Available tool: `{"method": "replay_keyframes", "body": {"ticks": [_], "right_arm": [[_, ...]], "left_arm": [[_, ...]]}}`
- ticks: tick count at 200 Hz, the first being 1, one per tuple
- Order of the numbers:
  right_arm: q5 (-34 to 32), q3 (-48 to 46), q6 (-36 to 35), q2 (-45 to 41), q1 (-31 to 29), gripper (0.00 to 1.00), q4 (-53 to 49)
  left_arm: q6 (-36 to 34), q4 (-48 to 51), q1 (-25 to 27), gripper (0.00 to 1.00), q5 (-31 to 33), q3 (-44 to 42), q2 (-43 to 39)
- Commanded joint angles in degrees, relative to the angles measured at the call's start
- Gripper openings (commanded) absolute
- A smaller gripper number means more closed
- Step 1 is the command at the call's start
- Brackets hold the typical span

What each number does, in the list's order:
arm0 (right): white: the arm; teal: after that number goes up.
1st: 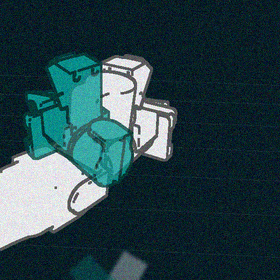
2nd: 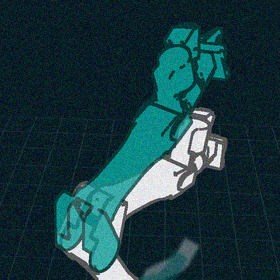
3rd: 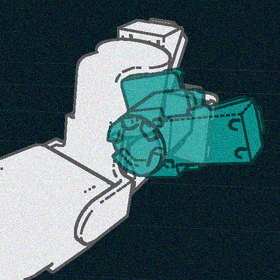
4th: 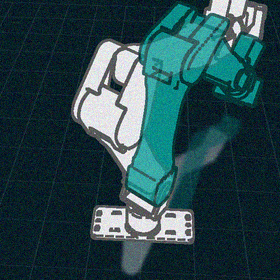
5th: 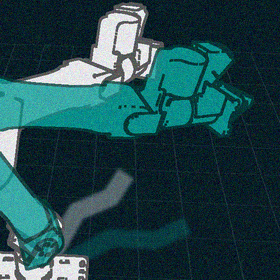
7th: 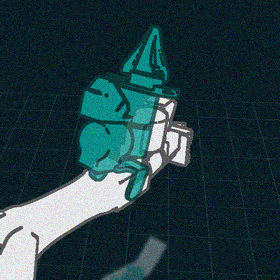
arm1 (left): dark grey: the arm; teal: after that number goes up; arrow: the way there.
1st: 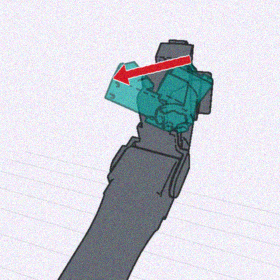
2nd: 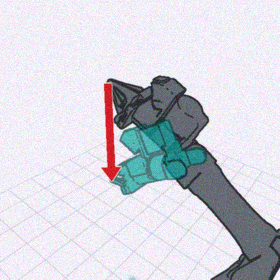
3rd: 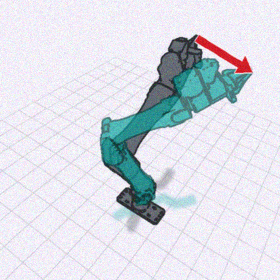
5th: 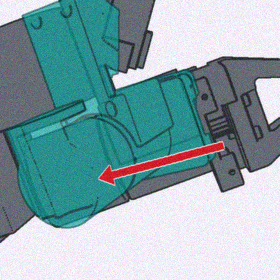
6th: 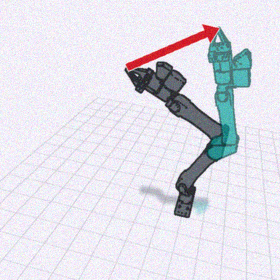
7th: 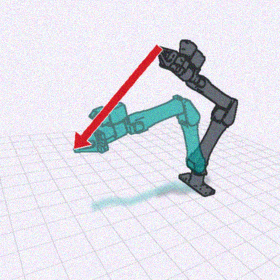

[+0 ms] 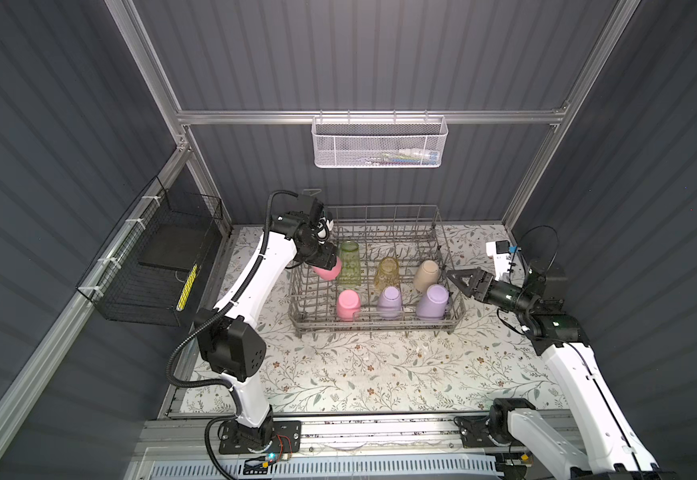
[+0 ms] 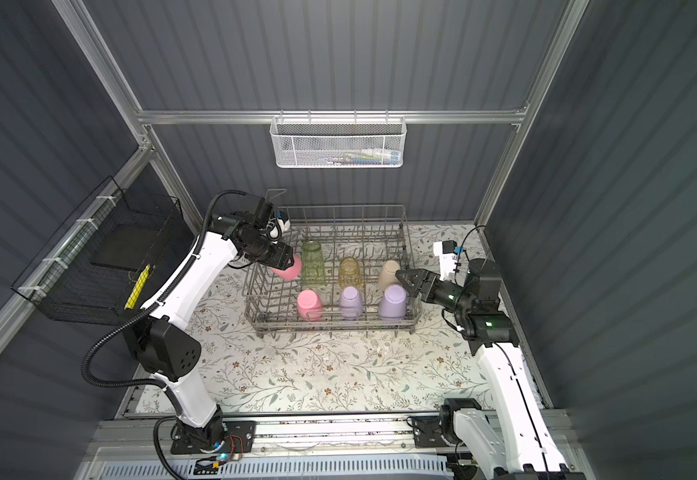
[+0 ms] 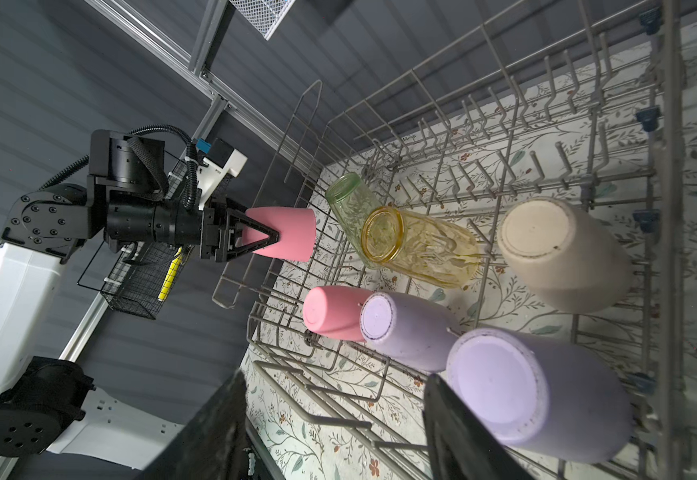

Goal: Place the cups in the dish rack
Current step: 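Lower the pink cup mouth-down into a rack slot with the left gripper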

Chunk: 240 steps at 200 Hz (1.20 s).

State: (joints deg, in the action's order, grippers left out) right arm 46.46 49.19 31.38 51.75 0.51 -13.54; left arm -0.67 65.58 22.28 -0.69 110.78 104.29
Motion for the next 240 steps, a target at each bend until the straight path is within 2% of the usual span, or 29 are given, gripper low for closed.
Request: {"method": "replay_keyframes", "body": {"ticks": [1, 26, 86, 223, 240], "right_arm": [[1.0, -0.6, -1.2, 0.0, 0.5, 0.68, 0.3], [1.4, -0.9, -1.3, 0.3, 0.7, 0.68, 0.4], [2.0, -1.5, -1.5, 0.9, 1.1, 0.68, 0.4], [3.0, -3.6, -1.1, 1.5, 1.7, 0.67, 1.8], [3.1, -3.9, -1.2, 1.4, 1.9, 0.67, 1.7]], "left_arm": [[1.5, 3.0, -0.4, 0.67, 3.7, 2.6, 1.5], [1.8, 3.0, -1.1, 0.68, 2.8, 2.3, 3.1], [3.0, 4.0, -1.5, 0.68, 7.4, 3.1, 8.2], [5.4, 3.6, -1.7, 0.68, 8.7, 4.4, 12.7], [5.8, 3.4, -1.1, 0.68, 10.3, 4.5, 12.7]]}}
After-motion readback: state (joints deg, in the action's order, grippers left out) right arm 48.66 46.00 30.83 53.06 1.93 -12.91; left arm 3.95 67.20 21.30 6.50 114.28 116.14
